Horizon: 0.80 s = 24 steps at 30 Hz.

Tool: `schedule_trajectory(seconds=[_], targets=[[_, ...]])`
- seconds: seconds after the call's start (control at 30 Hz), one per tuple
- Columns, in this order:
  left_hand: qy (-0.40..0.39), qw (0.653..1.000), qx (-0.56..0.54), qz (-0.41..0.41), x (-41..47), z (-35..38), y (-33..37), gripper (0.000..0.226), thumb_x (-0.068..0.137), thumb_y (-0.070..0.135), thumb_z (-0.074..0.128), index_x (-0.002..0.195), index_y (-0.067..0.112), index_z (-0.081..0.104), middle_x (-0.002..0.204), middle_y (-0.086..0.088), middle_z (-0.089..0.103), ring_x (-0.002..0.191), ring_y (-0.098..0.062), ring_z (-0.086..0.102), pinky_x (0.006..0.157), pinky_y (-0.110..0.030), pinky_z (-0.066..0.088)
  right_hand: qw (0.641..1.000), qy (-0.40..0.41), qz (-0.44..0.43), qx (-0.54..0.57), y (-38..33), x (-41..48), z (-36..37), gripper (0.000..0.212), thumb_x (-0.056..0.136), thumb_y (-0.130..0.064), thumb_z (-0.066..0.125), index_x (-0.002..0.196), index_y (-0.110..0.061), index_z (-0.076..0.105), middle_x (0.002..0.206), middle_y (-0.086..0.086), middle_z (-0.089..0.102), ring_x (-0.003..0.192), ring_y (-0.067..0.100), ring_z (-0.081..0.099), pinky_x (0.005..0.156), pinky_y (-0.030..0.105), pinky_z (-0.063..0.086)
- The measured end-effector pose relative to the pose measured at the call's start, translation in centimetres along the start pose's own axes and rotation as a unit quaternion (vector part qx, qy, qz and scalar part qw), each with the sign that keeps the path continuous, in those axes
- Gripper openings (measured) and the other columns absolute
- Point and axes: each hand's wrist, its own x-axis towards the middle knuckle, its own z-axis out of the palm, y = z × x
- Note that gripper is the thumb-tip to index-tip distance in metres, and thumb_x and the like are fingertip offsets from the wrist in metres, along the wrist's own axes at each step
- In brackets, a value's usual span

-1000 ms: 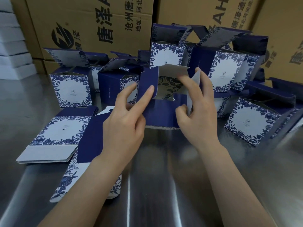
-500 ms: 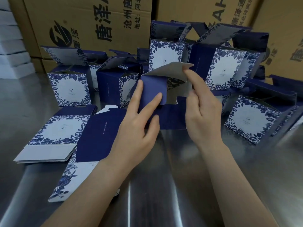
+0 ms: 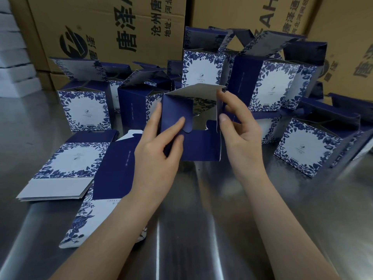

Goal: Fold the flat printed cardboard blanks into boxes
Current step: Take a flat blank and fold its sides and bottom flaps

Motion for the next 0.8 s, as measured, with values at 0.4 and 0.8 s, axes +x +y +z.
schedule_trajectory(seconds=[0.4,0.8], targets=[[0.039,0.999,0.000,-0.002,-0.2,0.2,-0.2,0.042,0.080,0.008,0.079,0.120,0.017,0.069,0.155,-0.002,0.038,0.139,-0.004,0.036,0.109,-0.006,0.027,0.999,-0.014,-0.023,0.043,0.7,-0.3,0.4,0.046,0.091,-0.002,0.056,0.122,-0.036,0.057,0.134,-0.001,0.057,0.128,0.025,0.051,0.102,0.052,0.045],[0.099,0.993,-0.062,-0.019,0.3,-0.2,0.5,0.027,0.087,0.004,0.070,0.111,0.017,0.066,0.114,0.011,0.057,0.105,-0.002,0.058,0.087,-0.023,0.051,0.987,0.027,0.097,0.122,1.2,0.1,0.4,0.064,0.075,-0.014,0.075,0.132,-0.030,0.053,0.133,-0.005,0.058,0.121,0.009,0.056,0.099,0.030,0.048]])
